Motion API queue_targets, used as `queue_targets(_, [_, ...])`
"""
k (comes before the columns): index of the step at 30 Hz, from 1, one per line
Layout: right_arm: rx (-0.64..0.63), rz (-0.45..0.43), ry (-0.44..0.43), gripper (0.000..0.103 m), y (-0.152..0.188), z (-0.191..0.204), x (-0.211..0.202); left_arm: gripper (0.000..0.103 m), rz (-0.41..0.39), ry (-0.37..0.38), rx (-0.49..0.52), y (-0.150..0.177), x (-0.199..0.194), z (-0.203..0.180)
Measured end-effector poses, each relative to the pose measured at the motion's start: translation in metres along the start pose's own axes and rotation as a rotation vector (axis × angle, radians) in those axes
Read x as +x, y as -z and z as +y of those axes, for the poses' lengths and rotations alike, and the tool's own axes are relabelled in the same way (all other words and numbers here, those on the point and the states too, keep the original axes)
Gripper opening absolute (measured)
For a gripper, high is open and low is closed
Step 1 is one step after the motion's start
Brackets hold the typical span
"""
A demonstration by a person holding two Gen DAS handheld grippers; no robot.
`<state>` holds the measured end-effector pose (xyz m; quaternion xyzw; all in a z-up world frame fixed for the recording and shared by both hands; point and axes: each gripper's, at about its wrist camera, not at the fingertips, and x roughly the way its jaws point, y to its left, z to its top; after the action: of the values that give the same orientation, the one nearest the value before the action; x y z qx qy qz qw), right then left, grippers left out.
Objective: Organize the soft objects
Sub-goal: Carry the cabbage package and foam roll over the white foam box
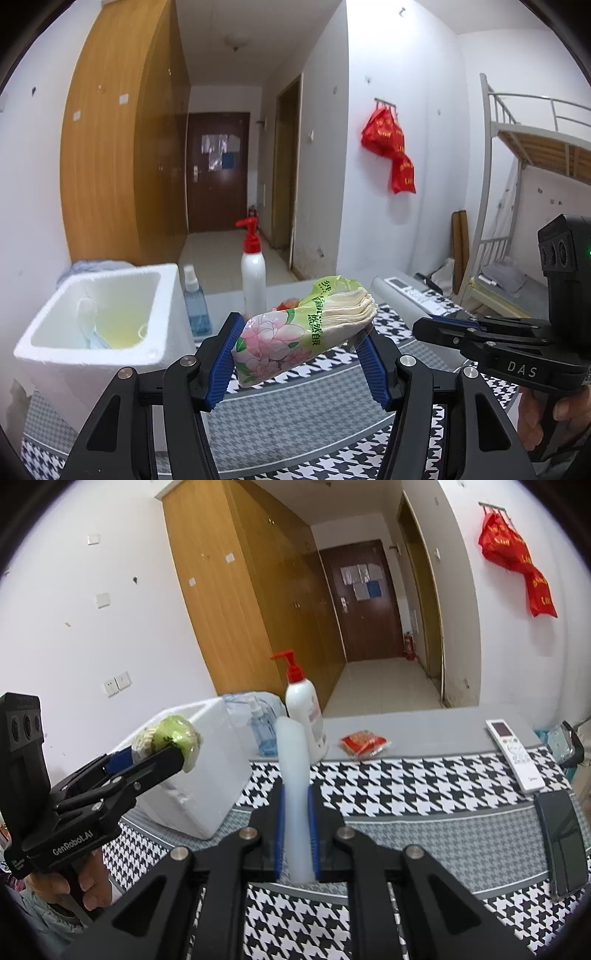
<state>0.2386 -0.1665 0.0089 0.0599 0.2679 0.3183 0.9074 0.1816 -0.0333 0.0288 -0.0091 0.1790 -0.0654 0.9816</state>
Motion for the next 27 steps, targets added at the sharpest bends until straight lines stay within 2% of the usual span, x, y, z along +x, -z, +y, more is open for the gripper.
queue_targets(14, [-0.035, -0.069, -0.004, 0.015, -0.012, 0.022, -0.020, 0.061, -0.081, -0.016, 0.030, -0.013, -0.027, 0.001])
queue_targets(27, [-0.075, -0.086, -0.025, 0.015, -0.021, 0.039, -0.013, 0.061, -0.114, -0.083, 0.042, -0.018, -0.044, 0.012])
